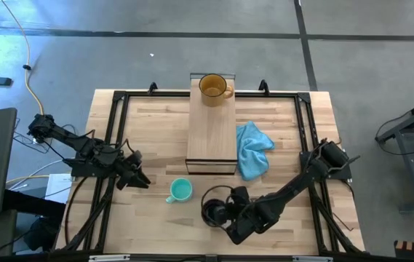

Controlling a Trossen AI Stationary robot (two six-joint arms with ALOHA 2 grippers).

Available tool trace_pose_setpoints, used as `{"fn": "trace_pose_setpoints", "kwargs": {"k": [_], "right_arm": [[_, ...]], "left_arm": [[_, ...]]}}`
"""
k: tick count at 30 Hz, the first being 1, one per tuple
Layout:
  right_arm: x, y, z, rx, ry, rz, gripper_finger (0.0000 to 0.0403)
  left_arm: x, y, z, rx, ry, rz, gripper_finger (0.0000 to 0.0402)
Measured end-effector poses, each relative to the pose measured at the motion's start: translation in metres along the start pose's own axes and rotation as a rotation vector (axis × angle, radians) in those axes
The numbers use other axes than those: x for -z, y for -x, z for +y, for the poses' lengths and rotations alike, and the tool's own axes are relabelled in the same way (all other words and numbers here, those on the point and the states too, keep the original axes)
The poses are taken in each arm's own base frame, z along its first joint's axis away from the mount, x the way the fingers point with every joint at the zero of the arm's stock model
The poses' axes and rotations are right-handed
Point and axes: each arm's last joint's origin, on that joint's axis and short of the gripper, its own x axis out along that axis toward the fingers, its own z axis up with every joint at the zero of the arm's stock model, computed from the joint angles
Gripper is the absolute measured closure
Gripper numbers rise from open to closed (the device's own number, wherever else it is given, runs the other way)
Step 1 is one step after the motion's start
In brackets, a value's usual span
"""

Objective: Stack small to large cups/mugs on shelf
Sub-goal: Put the dark blue mug on the shelf

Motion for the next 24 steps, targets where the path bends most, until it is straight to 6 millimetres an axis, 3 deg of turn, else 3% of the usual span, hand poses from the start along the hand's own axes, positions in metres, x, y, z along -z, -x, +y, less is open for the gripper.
{"fn": "trace_pose_setpoints", "kwargs": {"k": [5, 12, 18, 24], "right_arm": [[-0.02, 0.017, 0.02, 0.001, 0.014, -0.009, 0.0403], [-0.055, 0.062, 0.042, 0.064, 0.075, -0.034, 0.0403], [-0.087, 0.096, 0.05, 0.109, 0.096, -0.063, 0.0403], [-0.123, 0.11, 0.055, 0.138, 0.109, -0.096, 0.0403]], "left_arm": [[0.0, 0.0, 0.0, -0.002, -0.039, 0.009, 0.0222], [0.0, 0.0, 0.001, -0.011, -0.059, -0.007, 0.0222], [-0.001, 0.0, 0.001, -0.021, -0.061, -0.026, 0.0222], [-0.001, 0.0, 0.001, -0.028, -0.061, -0.043, 0.0222]]}}
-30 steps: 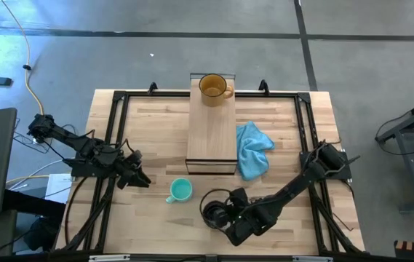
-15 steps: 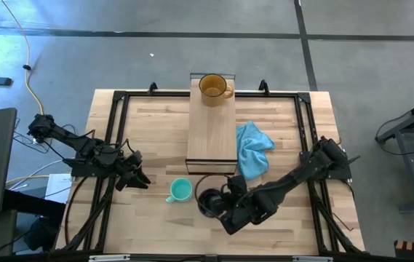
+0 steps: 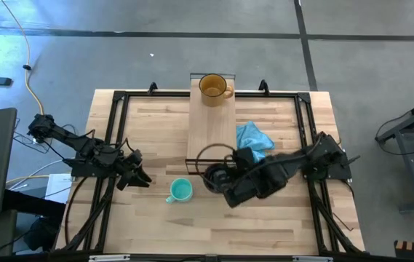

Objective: Stack small to large cups/mugs on shelf
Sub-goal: Put the dark blue mug on the shelf

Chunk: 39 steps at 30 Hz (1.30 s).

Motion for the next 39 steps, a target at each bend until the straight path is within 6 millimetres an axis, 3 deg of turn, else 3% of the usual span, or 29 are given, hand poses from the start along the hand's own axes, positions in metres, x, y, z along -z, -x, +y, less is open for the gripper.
{"fn": "trace_pose_setpoints", "kwargs": {"k": [10, 27, 39], "right_arm": [[-0.056, -0.008, 0.003, 0.004, 0.028, -0.075, 0.0403], [-0.127, -0.034, -0.008, 0.084, 0.062, -0.103, 0.0403], [-0.16, -0.047, -0.014, 0.074, 0.056, -0.104, 0.0403]], "left_arm": [[0.0, 0.0, 0.0, 0.001, 0.002, 0.0, 0.0222], [0.0, 0.0, 0.0, 0.004, 0.0, 0.003, 0.0222], [0.0, 0.0, 0.0, 0.005, 0.001, 0.003, 0.0222]]}}
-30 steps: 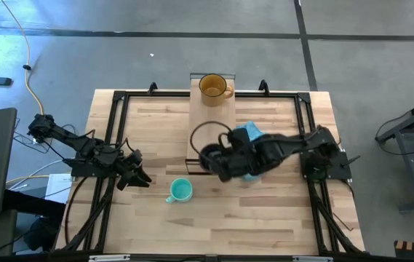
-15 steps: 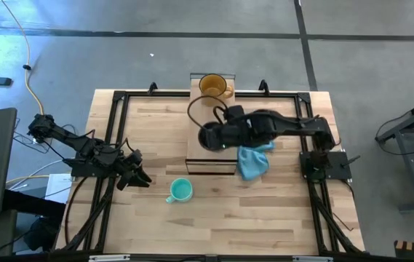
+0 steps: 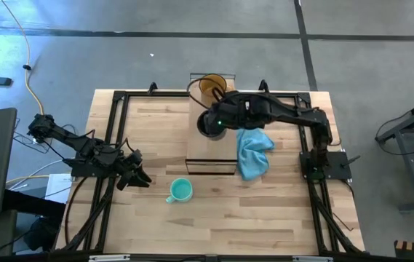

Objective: Stack small to large cups/mugs on shelf
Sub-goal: Put the dark blue mug on the shelf

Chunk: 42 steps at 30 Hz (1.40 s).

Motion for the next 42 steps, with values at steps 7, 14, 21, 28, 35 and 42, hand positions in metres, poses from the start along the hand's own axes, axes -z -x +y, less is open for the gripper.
{"fn": "trace_pose_setpoints", "kwargs": {"k": [7, 14, 21, 28, 35, 42], "right_arm": [[-0.009, -0.005, -0.004, 0.006, -0.017, 0.02, 0.0403], [-0.016, -0.009, -0.008, 0.019, -0.027, 0.015, 0.0403], [-0.021, -0.015, -0.01, 0.034, -0.038, 0.018, 0.0403], [-0.029, -0.019, -0.015, 0.042, -0.05, 0.026, 0.0403], [-0.03, -0.038, -0.009, 0.049, -0.035, 0.075, 0.0403], [-0.032, -0.042, -0.006, 0.031, -0.015, 0.056, 0.0403]], "left_arm": [[0.0, 0.0, 0.0, 0.0, 0.0, 0.0, 0.0222], [0.0, 0.0, 0.0, -0.001, -0.001, 0.0, 0.0222], [0.0, 0.0, 0.0, -0.001, 0.0, 0.0, 0.0222], [0.0, 0.0, 0.0, -0.001, 0.0, 0.0, 0.0222], [0.0, 0.0, 0.0, -0.001, 0.0, 0.0, 0.0222], [0.0, 0.0, 0.0, 0.007, 0.0, 0.012, 0.0222]]}}
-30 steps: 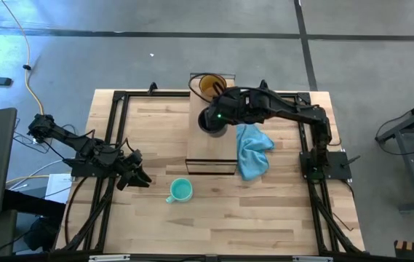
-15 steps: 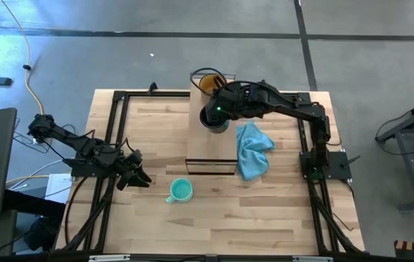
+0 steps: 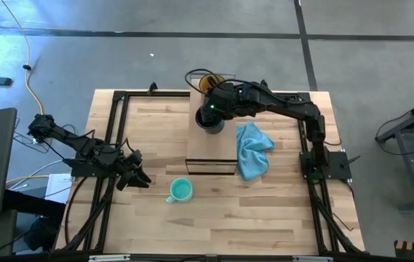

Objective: Stack small to large cups/mugs on shelf
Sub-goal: Put the dark blue mug on the shelf

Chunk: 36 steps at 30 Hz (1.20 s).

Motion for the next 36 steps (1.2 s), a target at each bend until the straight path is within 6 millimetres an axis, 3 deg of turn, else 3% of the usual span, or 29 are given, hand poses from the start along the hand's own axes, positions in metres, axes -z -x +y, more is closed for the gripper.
{"fn": "trace_pose_setpoints", "kwargs": {"k": [16, 23, 36], "right_arm": [[-0.001, 0.003, -0.003, 0.01, 0.037, -0.006, 0.0403], [-0.001, 0.025, -0.006, -0.048, 0.01, -0.055, 0.0403], [0.009, 0.045, -0.009, -0.115, 0.003, -0.006, 0.0403]], "left_arm": [[0.0, 0.0, 0.0, 0.001, 0.002, 0.001, 0.0222], [0.0, 0.0, 0.0, 0.001, 0.002, 0.001, 0.0222], [0.0, 0.0, 0.0, 0.005, 0.01, -0.003, 0.0222]]}}
